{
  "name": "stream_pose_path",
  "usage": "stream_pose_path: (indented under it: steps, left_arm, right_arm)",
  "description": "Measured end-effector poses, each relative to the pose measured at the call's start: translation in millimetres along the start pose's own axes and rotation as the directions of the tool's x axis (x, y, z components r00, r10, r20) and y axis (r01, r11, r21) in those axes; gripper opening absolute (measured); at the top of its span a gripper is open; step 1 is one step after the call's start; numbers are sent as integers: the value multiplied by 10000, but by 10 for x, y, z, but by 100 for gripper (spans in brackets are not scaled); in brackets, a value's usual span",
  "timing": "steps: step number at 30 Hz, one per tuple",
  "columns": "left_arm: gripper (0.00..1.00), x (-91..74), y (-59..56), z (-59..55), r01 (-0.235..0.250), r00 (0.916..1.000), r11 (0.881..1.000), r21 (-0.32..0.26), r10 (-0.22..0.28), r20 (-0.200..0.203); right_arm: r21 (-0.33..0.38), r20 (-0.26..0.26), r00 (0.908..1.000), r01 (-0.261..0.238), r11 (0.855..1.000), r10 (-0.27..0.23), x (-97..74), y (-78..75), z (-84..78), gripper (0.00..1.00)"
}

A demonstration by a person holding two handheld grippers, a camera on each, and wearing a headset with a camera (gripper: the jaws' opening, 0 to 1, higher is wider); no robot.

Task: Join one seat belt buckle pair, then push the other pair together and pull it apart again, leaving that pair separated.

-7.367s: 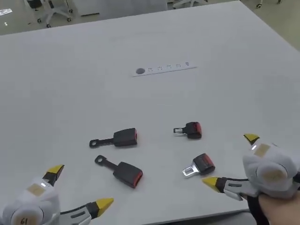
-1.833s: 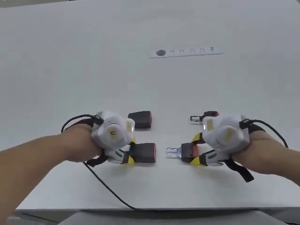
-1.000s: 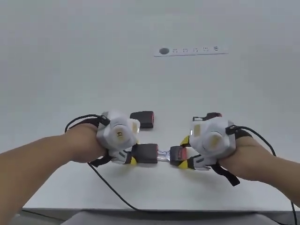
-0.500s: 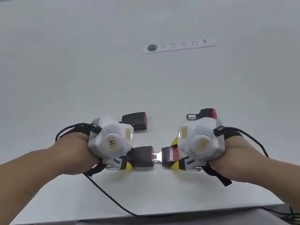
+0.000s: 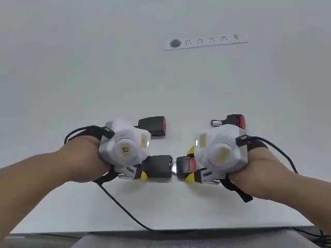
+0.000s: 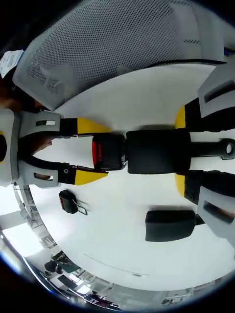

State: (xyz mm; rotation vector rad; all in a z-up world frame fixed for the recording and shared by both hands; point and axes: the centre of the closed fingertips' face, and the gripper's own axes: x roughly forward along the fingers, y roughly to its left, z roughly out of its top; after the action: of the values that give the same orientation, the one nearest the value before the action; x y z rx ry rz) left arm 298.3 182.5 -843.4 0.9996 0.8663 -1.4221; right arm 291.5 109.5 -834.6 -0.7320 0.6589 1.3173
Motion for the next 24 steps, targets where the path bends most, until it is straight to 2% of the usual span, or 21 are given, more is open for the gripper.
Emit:
stream_pose_path:
  steps: [3, 4, 10, 15, 16, 17, 19, 22, 24]
  left_arm:
    - [30, -3, 1, -3, -121, 9999, 9997, -207, 122, 25]
    - [30, -3, -7, -15, -106, 9999, 9996, -268, 105, -32]
    - [30, -22, 7, -9, -151, 9999, 9992, -382, 152, 43]
    - [30, -22, 9, -5, -166, 9998, 9992, -363, 162, -106]
    - [30, -23, 14, -13, -185, 9998, 9995, -273, 182, -99]
    - [30, -27, 21, -16, -204, 9998, 9992, -339, 203, -44]
    - [29, -29, 23, -21, -209, 9998, 9973, -700, 212, 46]
    - [29, -18, 22, -8, -168, 9998, 9987, -486, 162, -114]
    - [30, -17, 16, -13, -187, 9998, 9982, -562, 181, -101]
  right_arm:
    - [240, 155, 9997, -186, 9995, 183, 13, -30, -10, 30]
    - [229, 221, 9997, -77, 9997, 72, 14, -38, 4, 29]
    - [-27, 197, 9994, -280, 9996, 281, 19, -41, -7, 29]
    - [-204, 145, 9996, -247, 9995, 250, 12, -40, -12, 30]
    - [-544, 7, 9997, -250, 9982, 250, 8, -40, -23, 29]
    - [-563, -5, 9997, -254, 9981, 254, 5, -44, -26, 29]
    - [-512, 46, 9995, -325, 9982, 328, -14, -62, -49, 29]
    - [-393, 41, 9991, -415, 9984, 417, -11, -65, -46, 29]
    - [-307, 31, 9988, -491, 9983, 493, -9, -69, -48, 29]
